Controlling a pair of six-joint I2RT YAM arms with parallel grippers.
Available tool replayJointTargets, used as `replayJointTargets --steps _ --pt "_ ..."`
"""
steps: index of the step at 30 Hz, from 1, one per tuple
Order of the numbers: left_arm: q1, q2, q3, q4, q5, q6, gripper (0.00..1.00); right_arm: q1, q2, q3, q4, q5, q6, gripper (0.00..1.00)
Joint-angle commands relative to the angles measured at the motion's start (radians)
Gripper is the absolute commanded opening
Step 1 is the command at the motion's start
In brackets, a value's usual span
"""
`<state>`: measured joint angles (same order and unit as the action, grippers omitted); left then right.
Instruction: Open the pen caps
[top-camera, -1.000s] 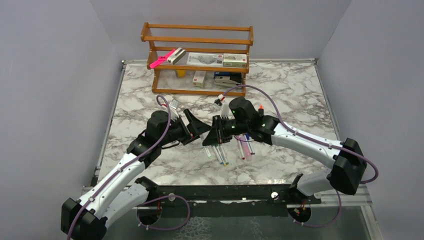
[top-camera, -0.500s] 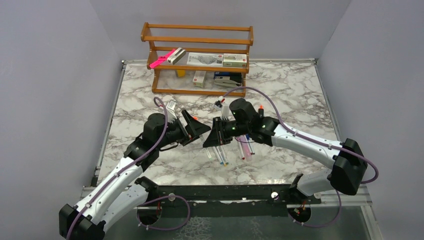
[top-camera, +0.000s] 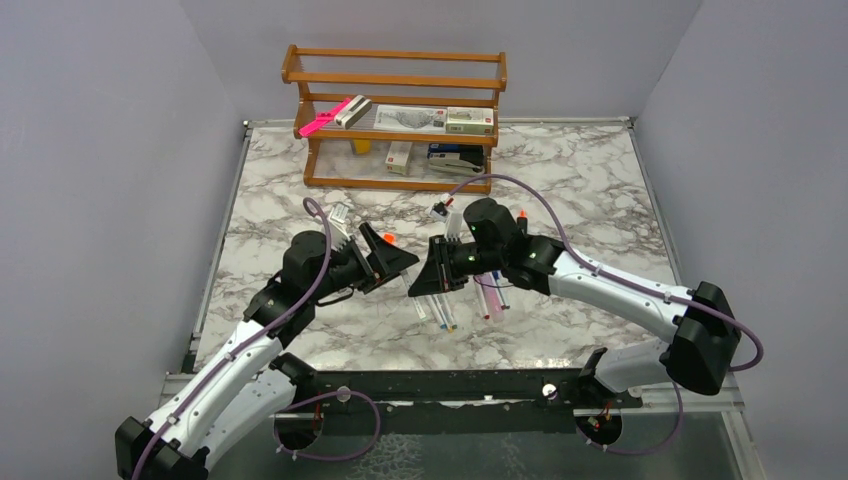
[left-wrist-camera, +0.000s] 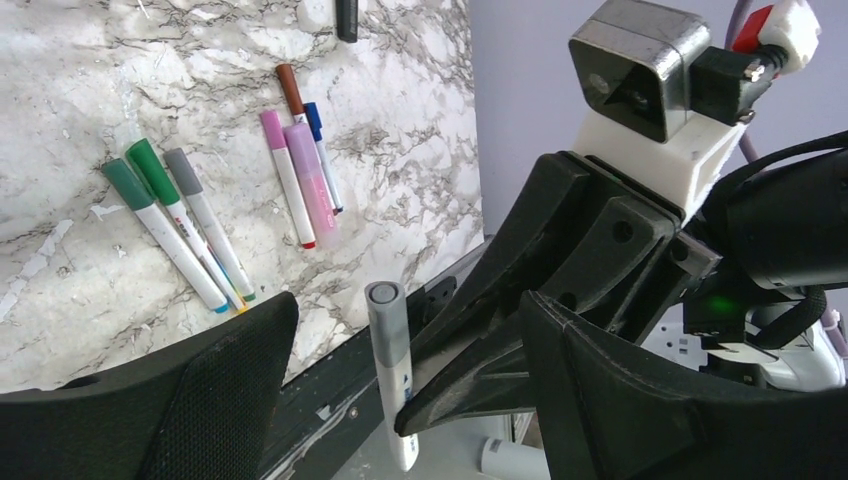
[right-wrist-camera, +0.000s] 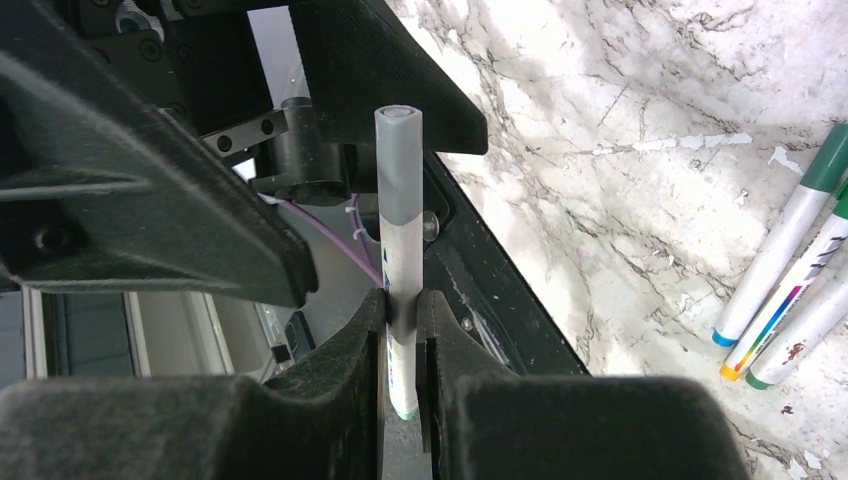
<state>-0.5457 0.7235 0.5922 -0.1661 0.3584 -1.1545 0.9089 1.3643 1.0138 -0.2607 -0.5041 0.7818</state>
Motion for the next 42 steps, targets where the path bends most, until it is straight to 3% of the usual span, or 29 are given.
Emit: replayJointTargets --steps 1,8,17,23,26,30,32,38,42 --pt "-0.005 -0.022 -0.022 -0.011 -0.019 -0.011 0.81 0.005 -0.025 -0.012 0.025 -0.028 0.008 0.02" --pt "-0.007 -0.025 -0.036 -0.010 -0.014 -0.006 0.72 0.005 -0.022 -0.008 0.029 -0.032 0.015 0.01" --pt "-0.014 -0.018 -0.043 -0.011 -0.004 0.008 0.45 0.005 -0.016 -0.010 0.030 -0.039 0.022 0.01" --pt "-0.029 0.014 -0.036 -0.017 0.003 0.031 0.34 0.005 -0.017 -0.024 0.048 -0.045 0.030 0.01" --pt "-0.038 0.028 -0.032 -0.017 -0.002 0.037 0.23 0.005 -0.012 -0.026 0.051 -0.048 0.029 0.01" --pt "-0.050 0.047 -0.025 -0.017 -0.008 0.040 0.00 0.005 -0.007 -0.024 0.053 -0.052 0.029 0.02" --pt "-0.055 0.050 -0.025 -0.016 -0.015 0.037 0.00 0.005 -0.005 -0.027 0.053 -0.053 0.026 0.07" --pt "-0.061 0.053 -0.016 -0.017 -0.027 0.029 0.00 0.005 -0.006 -0.035 0.031 -0.034 0.011 0.35" --pt "-0.064 0.056 -0.007 -0.014 -0.032 0.021 0.00 0.005 0.000 -0.040 0.040 -0.034 0.017 0.40"
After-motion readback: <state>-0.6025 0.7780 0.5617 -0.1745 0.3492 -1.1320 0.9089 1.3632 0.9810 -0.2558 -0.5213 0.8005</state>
